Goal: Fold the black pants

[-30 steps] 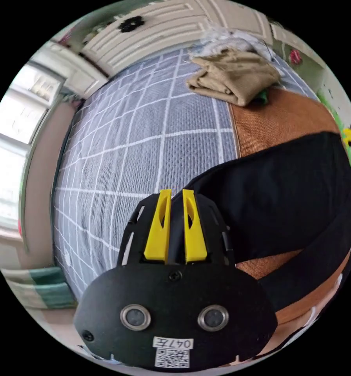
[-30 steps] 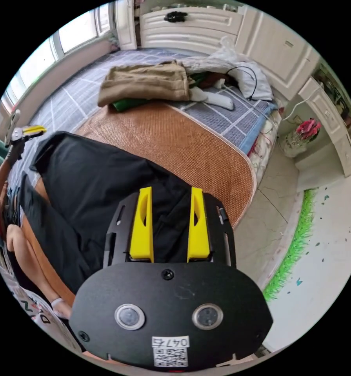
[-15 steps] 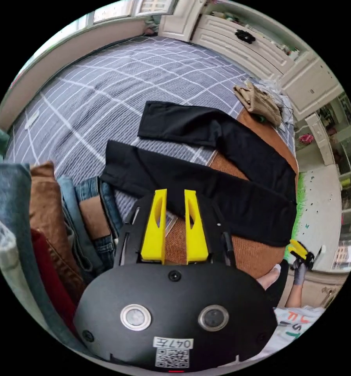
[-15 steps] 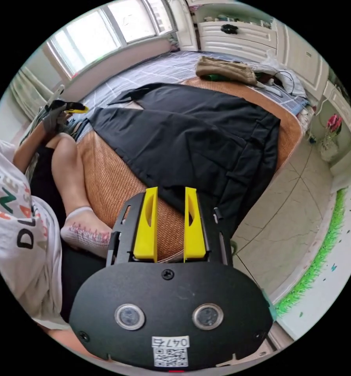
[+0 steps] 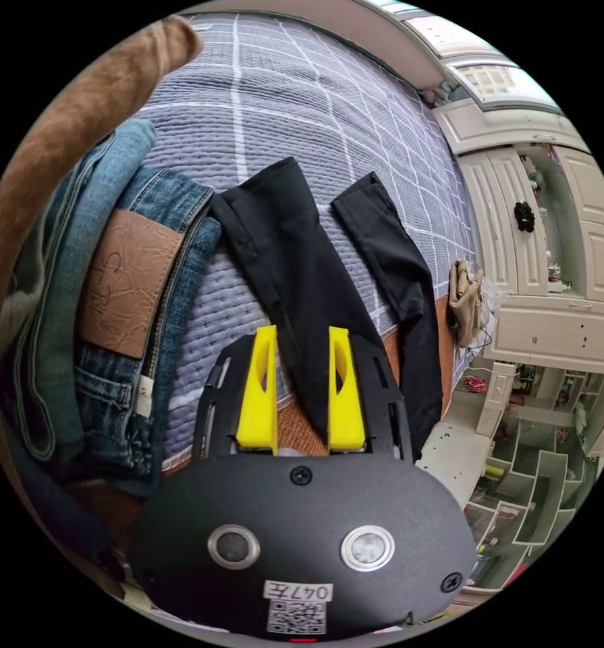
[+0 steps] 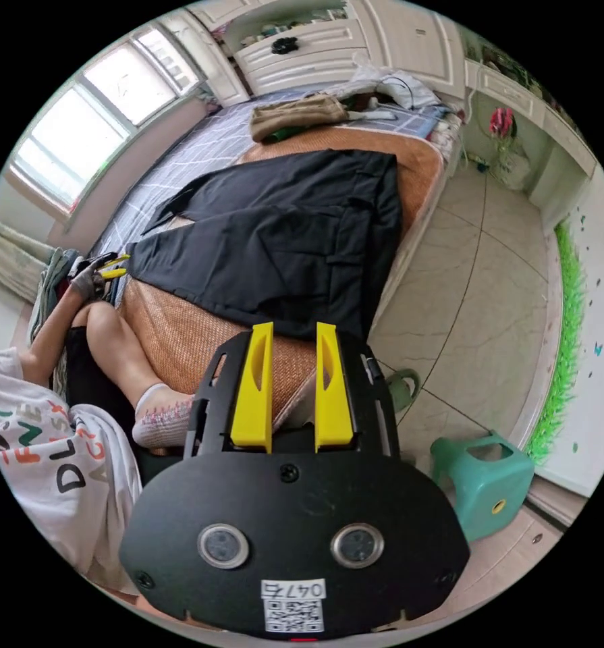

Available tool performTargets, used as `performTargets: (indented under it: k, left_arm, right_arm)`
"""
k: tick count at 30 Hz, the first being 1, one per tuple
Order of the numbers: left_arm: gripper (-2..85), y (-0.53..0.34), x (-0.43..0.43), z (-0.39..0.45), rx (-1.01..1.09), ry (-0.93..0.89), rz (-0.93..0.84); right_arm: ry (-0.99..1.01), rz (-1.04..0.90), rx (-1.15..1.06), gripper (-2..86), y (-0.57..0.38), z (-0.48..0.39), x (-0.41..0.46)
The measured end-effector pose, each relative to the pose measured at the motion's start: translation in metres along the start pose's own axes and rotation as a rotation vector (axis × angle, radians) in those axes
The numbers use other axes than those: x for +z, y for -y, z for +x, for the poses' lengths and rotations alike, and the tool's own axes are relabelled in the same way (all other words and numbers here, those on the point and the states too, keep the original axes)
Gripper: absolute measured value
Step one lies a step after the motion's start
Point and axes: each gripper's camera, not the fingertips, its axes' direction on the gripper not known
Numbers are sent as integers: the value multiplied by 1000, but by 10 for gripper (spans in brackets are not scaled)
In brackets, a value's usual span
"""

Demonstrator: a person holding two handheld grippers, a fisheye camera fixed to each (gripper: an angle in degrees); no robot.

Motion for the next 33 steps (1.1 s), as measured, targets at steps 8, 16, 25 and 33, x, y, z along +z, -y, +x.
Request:
performTargets:
  k: [8, 16, 25, 33]
  left_arm:
    - [131, -12, 1, -90, -42, -25, 35]
    - [23, -2, -9, -148, -84, -65, 62]
    - [-10, 77, -43, -52, 172, -281, 114]
    - [-10, 97, -230, 221, 663, -92, 290]
  right_arm:
    - [-142, -27, -175, 78, -6, -24, 29]
    - [-208, -240, -448, 12, 8, -60, 85]
    - [-249, -51, -366, -7, 38, -45, 32]
    - [-225, 323, -269, -8, 45, -35, -70]
